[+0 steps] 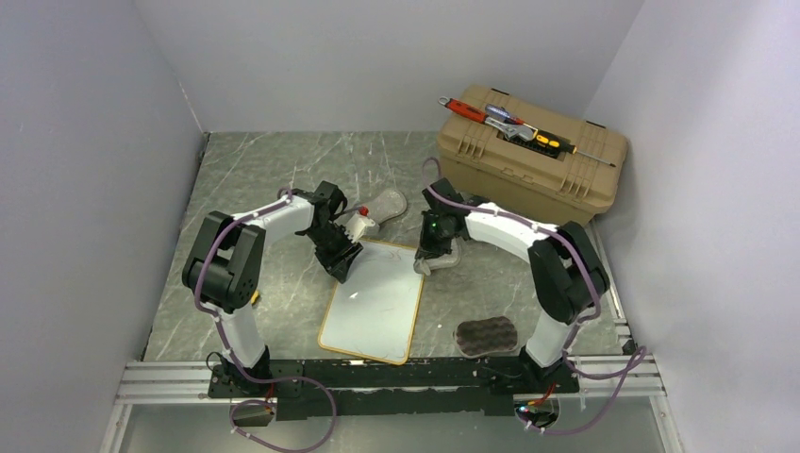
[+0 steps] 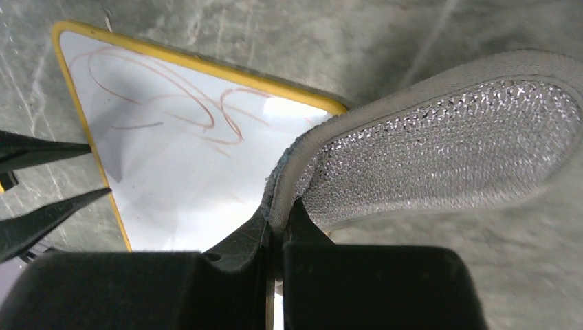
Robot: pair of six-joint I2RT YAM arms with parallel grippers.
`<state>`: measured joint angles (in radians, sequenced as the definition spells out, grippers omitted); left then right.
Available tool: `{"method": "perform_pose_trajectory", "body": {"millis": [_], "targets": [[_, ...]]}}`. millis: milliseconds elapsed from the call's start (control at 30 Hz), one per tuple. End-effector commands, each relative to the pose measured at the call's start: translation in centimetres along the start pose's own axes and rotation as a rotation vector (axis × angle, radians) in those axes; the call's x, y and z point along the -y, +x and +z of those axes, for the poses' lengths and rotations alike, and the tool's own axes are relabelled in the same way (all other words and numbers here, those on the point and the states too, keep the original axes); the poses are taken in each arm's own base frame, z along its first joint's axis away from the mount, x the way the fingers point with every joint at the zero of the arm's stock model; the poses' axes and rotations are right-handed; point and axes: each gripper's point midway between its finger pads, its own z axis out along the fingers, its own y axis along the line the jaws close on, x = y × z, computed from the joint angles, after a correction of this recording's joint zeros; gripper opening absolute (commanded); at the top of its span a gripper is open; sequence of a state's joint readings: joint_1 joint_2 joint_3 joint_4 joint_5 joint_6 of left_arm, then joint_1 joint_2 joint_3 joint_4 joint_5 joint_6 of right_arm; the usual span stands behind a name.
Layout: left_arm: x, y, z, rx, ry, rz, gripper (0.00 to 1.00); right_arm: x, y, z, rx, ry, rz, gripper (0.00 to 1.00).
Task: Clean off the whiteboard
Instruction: Erase the whiteboard at the center of the board.
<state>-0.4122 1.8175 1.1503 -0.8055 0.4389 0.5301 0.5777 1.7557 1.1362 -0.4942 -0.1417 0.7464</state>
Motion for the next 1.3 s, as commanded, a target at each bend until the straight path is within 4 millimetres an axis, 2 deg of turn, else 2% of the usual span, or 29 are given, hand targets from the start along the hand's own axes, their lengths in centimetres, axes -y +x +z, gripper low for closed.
{"method": "perform_pose_trajectory", "body": {"millis": [0, 100, 233, 433, 533, 633, 833, 967, 1067, 1167, 1267], "targets": [[-0.6, 1.1, 1.4, -0.042, -0.006, 0.02, 0.48, 0.5, -0.6, -4.4, 0.036, 0.024, -0.034, 0.0], [-0.4, 1.0, 1.4, -0.032, 0.001, 0.027, 0.48, 0.7, 0.4, -4.0, -0.004, -0.008, -0.023, 0.0], [-0.3, 1.0, 1.6, -0.027, 0.009, 0.031, 0.48, -0.5, 0.9, -1.9, -0.057, -0.074, 0.006, 0.0], [-0.9, 1.2, 2.0, -0.054, -0.002, 0.031, 0.47, -3.4, -1.4, 0.7, -0.045, -0.167, 0.022, 0.0], [-1.0, 1.5, 2.3, -0.076, 0.001, 0.03, 0.47, -4.2, -2.1, 2.3, -0.044, -0.199, 0.041, 0.0], [-1.1, 1.8, 2.5, -0.088, -0.009, 0.037, 0.46, -4.1, -1.9, 4.3, -0.061, -0.205, 0.084, 0.0], [-1.1, 2.7, 3.1, -0.119, -0.007, 0.055, 0.35, -4.7, -0.8, 6.5, -0.069, -0.263, 0.183, 0.0], [-1.1, 2.9, 3.3, -0.127, 0.0, 0.053, 0.24, -6.9, 0.0, 8.6, -0.081, -0.28, 0.191, 0.0], [-1.3, 3.0, 3.4, -0.132, -0.009, 0.047, 0.2, -8.2, 0.2, 10.2, -0.101, -0.287, 0.198, 0.0], [-1.5, 3.2, 3.5, -0.142, -0.017, 0.045, 0.19, -7.8, 0.0, 9.6, -0.092, -0.286, 0.212, 0.0], [-1.8, 3.7, 3.6, -0.156, -0.035, 0.047, 0.18, -5.7, -1.2, 6.9, -0.044, -0.284, 0.217, 0.0]]}}
